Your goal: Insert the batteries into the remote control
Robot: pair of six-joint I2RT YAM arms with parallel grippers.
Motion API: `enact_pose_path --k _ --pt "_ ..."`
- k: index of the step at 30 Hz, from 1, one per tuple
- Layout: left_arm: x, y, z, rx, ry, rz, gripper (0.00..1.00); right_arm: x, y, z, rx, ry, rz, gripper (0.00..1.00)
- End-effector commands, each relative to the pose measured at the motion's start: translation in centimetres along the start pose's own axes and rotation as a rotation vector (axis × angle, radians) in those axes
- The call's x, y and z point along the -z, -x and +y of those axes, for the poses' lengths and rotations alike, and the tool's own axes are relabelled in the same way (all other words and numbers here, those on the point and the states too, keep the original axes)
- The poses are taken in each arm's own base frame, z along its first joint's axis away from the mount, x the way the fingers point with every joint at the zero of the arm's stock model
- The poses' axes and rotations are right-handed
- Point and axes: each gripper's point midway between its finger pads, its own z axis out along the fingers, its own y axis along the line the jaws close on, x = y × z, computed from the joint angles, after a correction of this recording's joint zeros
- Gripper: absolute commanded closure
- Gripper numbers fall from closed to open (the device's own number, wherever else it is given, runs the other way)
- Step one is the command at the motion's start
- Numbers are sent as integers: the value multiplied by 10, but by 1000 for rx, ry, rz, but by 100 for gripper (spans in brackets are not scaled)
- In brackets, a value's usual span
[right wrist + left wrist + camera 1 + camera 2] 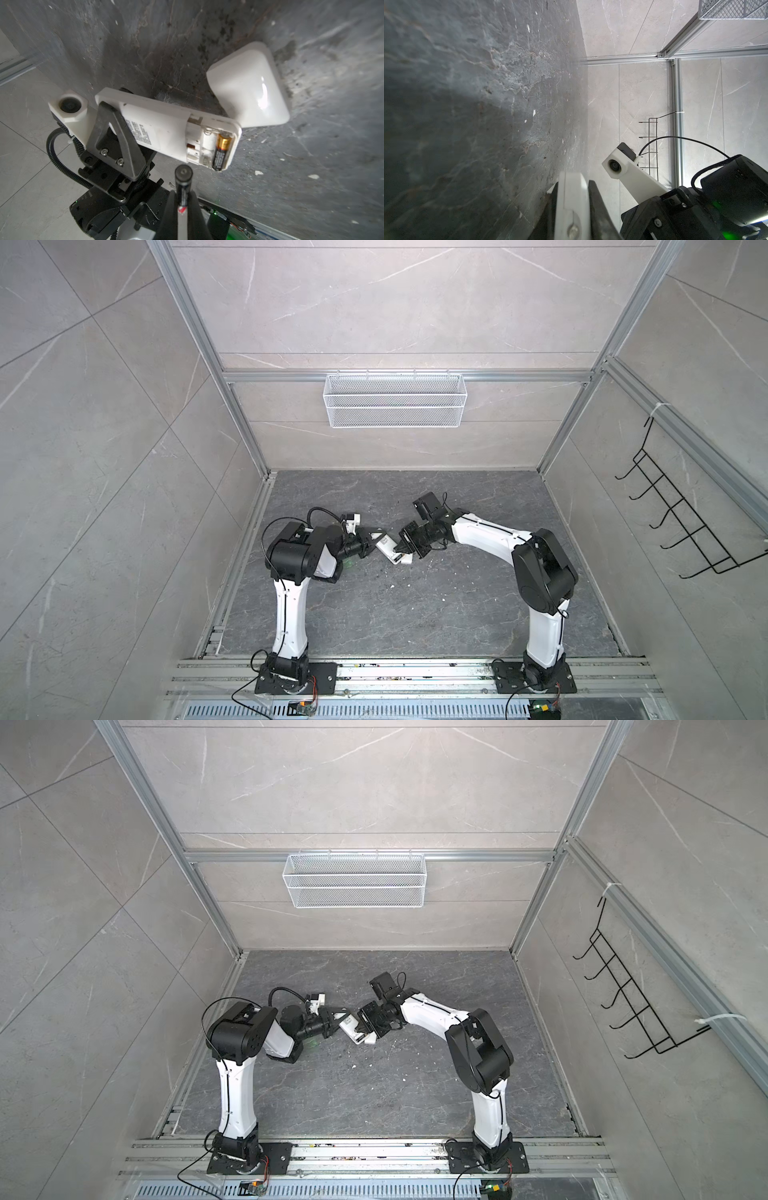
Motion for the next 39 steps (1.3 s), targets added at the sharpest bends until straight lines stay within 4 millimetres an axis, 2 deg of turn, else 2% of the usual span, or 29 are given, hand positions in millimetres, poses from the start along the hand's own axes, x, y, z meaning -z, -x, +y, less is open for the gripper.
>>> enact_pose_path --k 1,14,34,39 --pt "-4 2 -20 -59 -61 16 91 -9 -5 2 -16 16 51 96" --pt "-3 2 -20 -56 -61 14 90 -25 -7 -10 -51 22 115 95" --pt "-2 2 -22 -57 -63 13 90 -22 0 -28 -76 13 122 96" --pt "-2 2 -22 -57 -63 12 90 -21 4 -25 -67 16 118 95"
